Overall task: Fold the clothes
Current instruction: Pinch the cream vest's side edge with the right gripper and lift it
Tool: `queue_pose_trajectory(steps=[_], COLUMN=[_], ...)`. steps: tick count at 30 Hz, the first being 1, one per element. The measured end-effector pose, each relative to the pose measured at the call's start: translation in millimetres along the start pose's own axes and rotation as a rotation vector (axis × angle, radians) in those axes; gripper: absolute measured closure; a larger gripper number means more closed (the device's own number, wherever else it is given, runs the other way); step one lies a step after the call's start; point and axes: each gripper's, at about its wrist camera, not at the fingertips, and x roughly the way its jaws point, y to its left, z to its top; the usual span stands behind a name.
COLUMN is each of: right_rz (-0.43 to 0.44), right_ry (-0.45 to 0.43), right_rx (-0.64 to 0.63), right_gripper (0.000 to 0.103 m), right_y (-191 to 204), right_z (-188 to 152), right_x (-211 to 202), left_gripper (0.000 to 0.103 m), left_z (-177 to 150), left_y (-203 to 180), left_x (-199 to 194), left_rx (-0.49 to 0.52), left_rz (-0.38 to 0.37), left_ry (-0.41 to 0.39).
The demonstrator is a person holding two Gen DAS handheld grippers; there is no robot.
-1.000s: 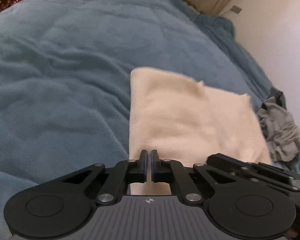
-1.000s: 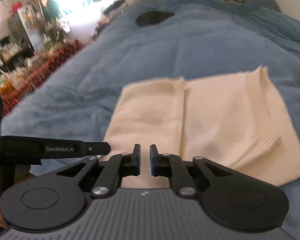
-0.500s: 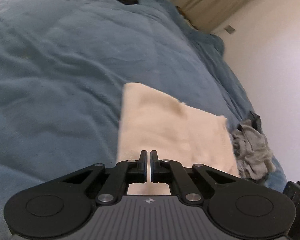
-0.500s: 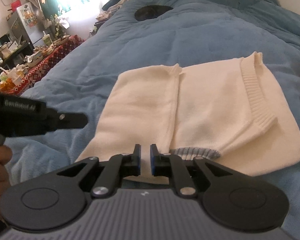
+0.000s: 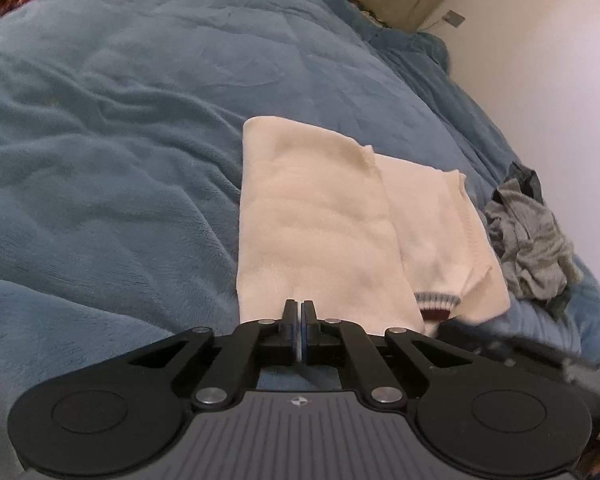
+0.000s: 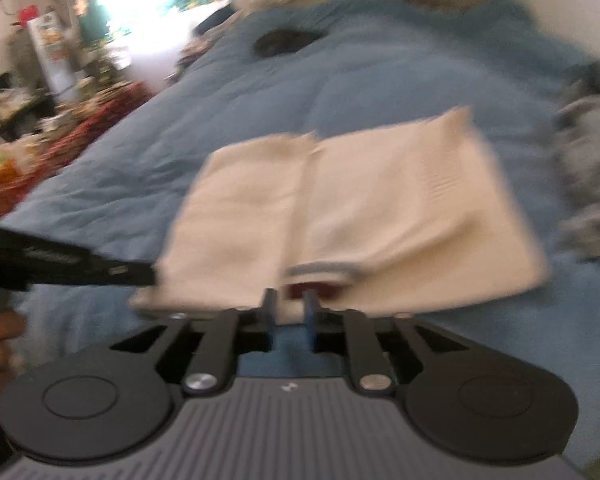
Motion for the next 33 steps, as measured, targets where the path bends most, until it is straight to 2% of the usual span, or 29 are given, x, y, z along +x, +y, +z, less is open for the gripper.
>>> queue_pose_trajectory(steps=[4, 7, 13, 19, 29, 33], right_rz=[-0.11, -0.152, -0.113, -0.009, 0.026, 0.044], right_ry=[-0.029, -0.049, -0.1, -0.112, -0.137, -0.234], right_rx=[0.051, 0.135, 0.307, 0.411, 0.481, 0.394], right_gripper=[0.078, 0.077, 0.073, 0.07, 0.07, 0.07], right_y=[-38, -72, -119, -134, -141, -119], right_z=[-4, -10, -17, -19, -22, -17], right_x=[-20, -29, -29, -12, 4, -18], left_gripper=[0.1, 0.1, 0.1, 0.1, 0.1, 0.1], left_z=[-7, -11, -11, -12, -15, -17], left_y=[-4, -7, -15, -21, -29, -30], left_x=[0, 5, 8, 9, 15, 15], left_rx=[-0.001, -0.005, 0.001, 0.015, 0.04, 0.047], left_rz=[-0.023, -0.022, -0.011, 0.02, 0.065, 0.074], left_ry=[0.014, 0.029, 0.044, 0.053, 0.086, 0.088])
